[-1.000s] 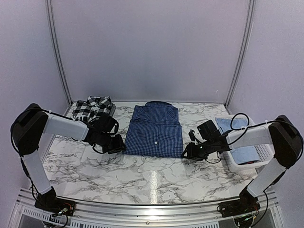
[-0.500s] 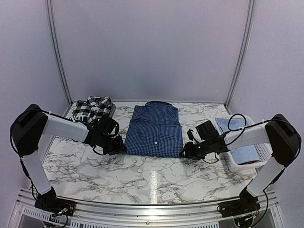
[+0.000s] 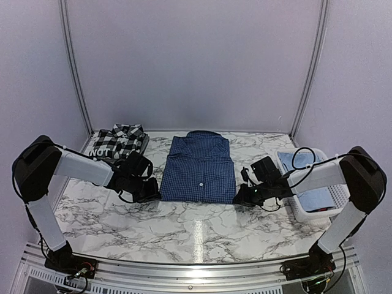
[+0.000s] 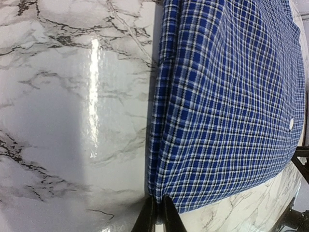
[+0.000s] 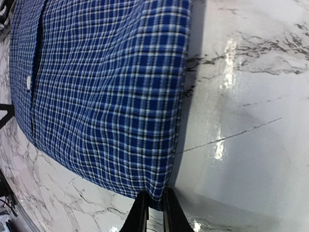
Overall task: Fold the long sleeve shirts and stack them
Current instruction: Pick up the 2/3-rectangle-folded shirt from the center of the board.
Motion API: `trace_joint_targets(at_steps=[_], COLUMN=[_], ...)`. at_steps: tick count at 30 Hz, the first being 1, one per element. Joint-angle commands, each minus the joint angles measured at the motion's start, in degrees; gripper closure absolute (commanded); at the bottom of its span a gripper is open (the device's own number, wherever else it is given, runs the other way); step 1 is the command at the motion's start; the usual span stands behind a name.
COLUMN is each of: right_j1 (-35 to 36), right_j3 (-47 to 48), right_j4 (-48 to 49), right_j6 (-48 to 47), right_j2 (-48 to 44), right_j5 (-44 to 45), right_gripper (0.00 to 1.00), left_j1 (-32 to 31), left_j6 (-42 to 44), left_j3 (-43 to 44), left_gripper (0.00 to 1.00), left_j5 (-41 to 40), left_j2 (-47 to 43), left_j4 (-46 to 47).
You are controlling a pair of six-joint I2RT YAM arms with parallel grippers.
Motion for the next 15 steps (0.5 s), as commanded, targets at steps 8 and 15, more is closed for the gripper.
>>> trace_joint_targets(at_steps=[8, 15], right_j1=[0.83, 5.51], right_j3=[0.36, -3.98], right_j4=[-3.78, -9.43], right_j6=[-0.29, 0.77], right_j2=[-3.96, -13.63], right_j5=[1.50, 3.71], right_gripper=[1.00, 1.00], left_j1=[-1.12, -4.50], left_j6=[-1.41, -2.41], left_j3=[-5.69, -10.97], left_gripper=[1.00, 1.00], left_j5=[3.18, 1.79], left_j2=[-5.11, -14.17], left_j4=[-0.34, -2.76])
